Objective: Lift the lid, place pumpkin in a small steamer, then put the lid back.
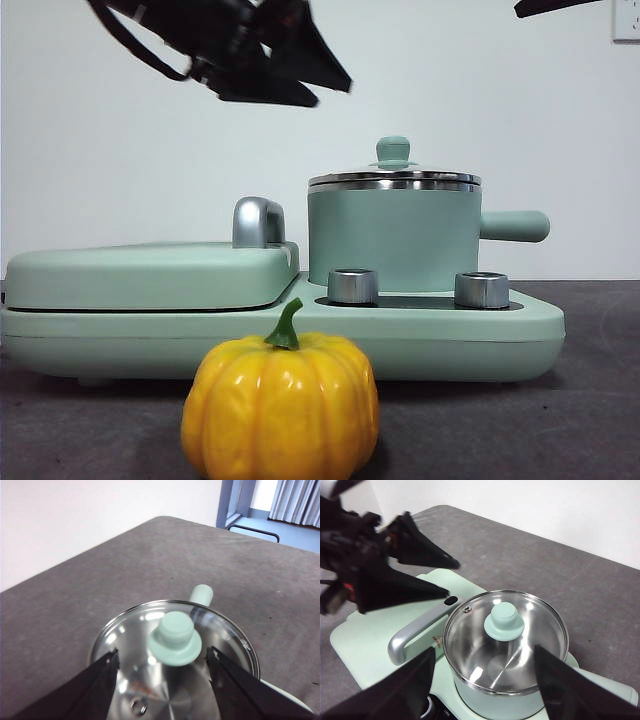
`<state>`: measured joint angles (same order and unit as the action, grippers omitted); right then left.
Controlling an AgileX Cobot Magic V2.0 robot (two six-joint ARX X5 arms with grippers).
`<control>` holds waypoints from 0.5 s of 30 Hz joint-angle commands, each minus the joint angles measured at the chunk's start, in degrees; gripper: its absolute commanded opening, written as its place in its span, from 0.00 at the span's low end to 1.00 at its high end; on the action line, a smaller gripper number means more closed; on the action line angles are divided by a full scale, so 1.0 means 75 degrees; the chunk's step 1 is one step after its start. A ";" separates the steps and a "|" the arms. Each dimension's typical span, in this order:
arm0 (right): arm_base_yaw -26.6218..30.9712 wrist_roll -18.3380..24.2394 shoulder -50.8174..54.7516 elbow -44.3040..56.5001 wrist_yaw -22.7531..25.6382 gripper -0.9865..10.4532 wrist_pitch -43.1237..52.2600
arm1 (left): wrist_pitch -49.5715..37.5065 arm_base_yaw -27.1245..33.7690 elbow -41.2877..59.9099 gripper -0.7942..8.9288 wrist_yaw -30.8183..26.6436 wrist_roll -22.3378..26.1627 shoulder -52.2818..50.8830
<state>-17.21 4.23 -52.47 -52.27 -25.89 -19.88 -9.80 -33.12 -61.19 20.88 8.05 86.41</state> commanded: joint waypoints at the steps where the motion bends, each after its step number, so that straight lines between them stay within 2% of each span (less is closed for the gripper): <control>1: -0.0032 -0.0073 -0.0017 -0.0146 0.0079 0.36 0.0076 | -0.0119 -0.0207 -0.0586 0.37 -0.0041 -0.0032 0.0484; 8: -0.0032 -0.0076 -0.0017 -0.0146 0.0114 0.36 0.0105 | -0.0070 -0.0449 -0.1358 0.37 -0.0044 -0.0026 0.1285; 15: -0.0032 -0.0076 -0.0017 -0.0146 0.0114 0.36 0.0131 | -0.0102 -0.0533 -0.1524 0.37 -0.0052 -0.0026 0.1746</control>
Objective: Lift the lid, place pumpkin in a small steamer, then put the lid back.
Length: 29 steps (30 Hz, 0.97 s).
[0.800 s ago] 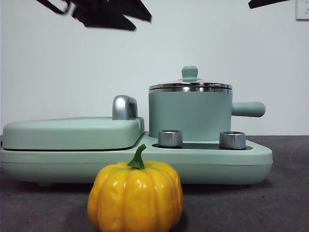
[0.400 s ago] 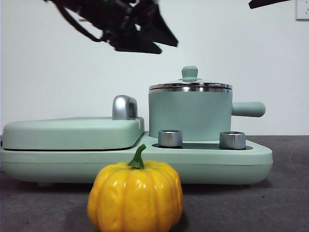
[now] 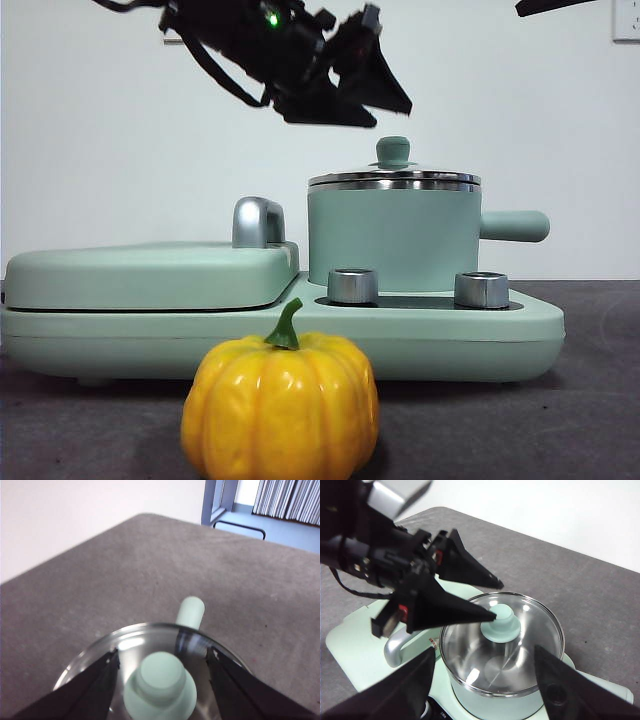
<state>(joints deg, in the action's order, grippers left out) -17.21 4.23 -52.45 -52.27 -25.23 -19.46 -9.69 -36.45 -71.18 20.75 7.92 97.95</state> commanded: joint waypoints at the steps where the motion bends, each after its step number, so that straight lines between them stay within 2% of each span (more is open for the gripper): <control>1: -0.0032 -0.0076 -0.0020 -0.0146 0.0029 0.36 0.0076 | -0.0131 -0.0096 -0.0192 0.37 -0.0073 -0.0009 0.0254; 18: -0.0032 -0.0076 -0.0020 -0.0146 0.0026 0.36 0.0076 | -0.0460 -0.0172 -0.0192 0.36 -0.0405 -0.0006 0.0691; 19: -0.0032 -0.0076 -0.0020 -0.0146 0.0026 0.36 0.0076 | -0.0455 -0.0172 -0.0192 0.33 -0.0408 -0.0006 0.0691; 22: -0.0032 -0.0076 -0.0020 -0.0146 0.0026 0.36 0.0076 | -0.0425 -0.0172 -0.0192 0.12 -0.0431 -0.0006 0.0691; 23: -0.0032 -0.0076 -0.0020 -0.0146 0.0026 0.36 0.0076 | -0.0425 -0.0175 -0.0192 0.09 -0.0431 -0.0012 0.0691; 29: -0.0032 -0.0076 -0.0020 -0.0146 0.0026 0.36 0.0073 | -0.0425 -0.0181 -0.0192 0.09 -0.0428 -0.0009 0.0688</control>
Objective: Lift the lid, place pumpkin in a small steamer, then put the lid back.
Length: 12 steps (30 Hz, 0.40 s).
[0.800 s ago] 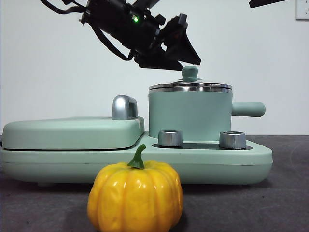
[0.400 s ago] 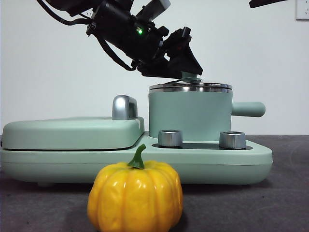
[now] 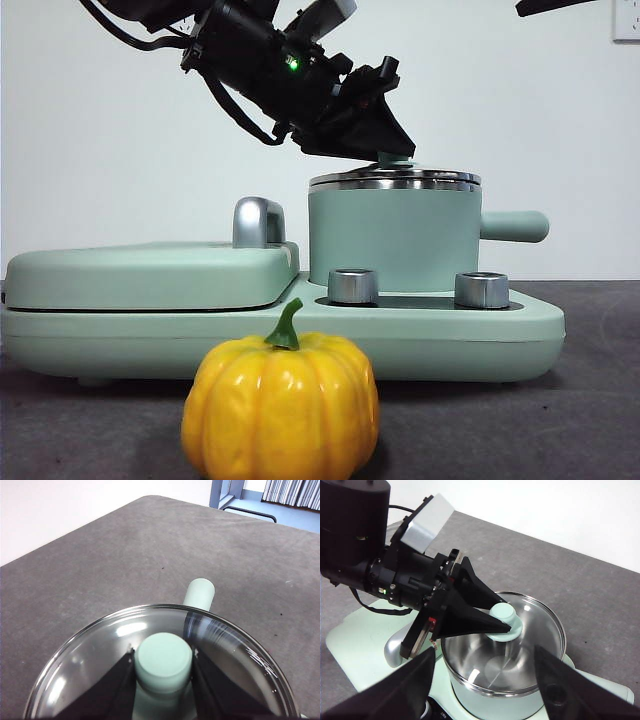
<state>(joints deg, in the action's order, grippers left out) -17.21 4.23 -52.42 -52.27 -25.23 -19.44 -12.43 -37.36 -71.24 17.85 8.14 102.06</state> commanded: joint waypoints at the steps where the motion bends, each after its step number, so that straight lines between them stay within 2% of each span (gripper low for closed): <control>1: -0.0032 -0.0076 -0.0023 -0.0146 0.0026 0.36 0.0070 | -0.0061 -0.0058 -0.0184 0.09 -0.0041 -0.0038 0.0134; 12: -0.0032 -0.0076 -0.0026 -0.0146 0.0026 0.36 0.0070 | -0.0061 -0.0055 -0.0195 0.09 -0.0140 -0.0044 -0.0519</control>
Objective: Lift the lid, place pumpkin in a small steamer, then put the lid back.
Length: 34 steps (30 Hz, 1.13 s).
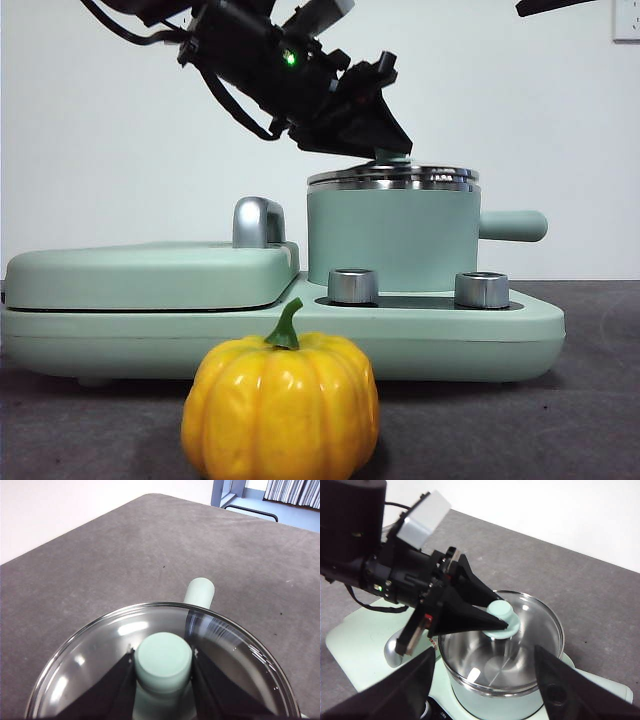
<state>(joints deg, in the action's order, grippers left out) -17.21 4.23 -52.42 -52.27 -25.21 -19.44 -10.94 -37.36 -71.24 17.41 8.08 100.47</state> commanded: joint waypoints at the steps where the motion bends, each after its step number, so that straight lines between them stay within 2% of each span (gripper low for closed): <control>1: -0.0032 -0.0076 -0.0026 -0.0146 0.0023 0.36 0.0070 | -0.0251 -0.0055 -0.0195 0.09 -0.0163 -0.0035 -0.0391; 9: -0.0032 -0.0076 -0.0026 -0.0146 0.0023 0.36 0.0064 | 0.0085 -0.0017 -0.0195 0.09 -0.0358 -0.0035 -0.1148; 12: -0.0032 -0.0076 -0.0026 -0.0146 0.0015 0.36 0.0038 | 0.0743 -0.0017 -0.0195 0.09 -0.0790 -0.0026 -0.1559; 15: -0.0035 -0.0073 -0.0026 -0.0146 -0.0047 0.36 -0.0058 | 0.1550 -0.0009 -0.0195 0.09 -0.1585 0.0052 -0.2025; 18: -0.0149 -0.0052 -0.0026 -0.0146 -0.0044 0.36 -0.0201 | 0.2396 0.0108 -0.0195 0.09 -0.1734 0.0050 -0.2509; 21: -0.0455 0.0064 -0.0032 -0.0146 -0.0044 0.36 -0.0347 | 0.3144 0.0271 -0.0192 0.09 -0.1792 -0.0003 -0.2973; 26: -0.1317 0.0635 -0.0047 -0.0146 -0.0009 0.36 -0.0781 | 0.4342 0.0679 -0.0160 0.09 -0.1813 0.0058 -0.3570; 34: -0.2833 0.1743 -0.0248 -0.0146 0.0781 0.36 -0.1676 | 0.4785 0.1425 -0.0020 0.09 -0.1813 0.0096 -0.4234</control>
<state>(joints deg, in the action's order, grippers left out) -37.50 14.57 -53.45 -52.27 -19.64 -32.08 26.50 -26.72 -70.32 3.77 8.14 69.12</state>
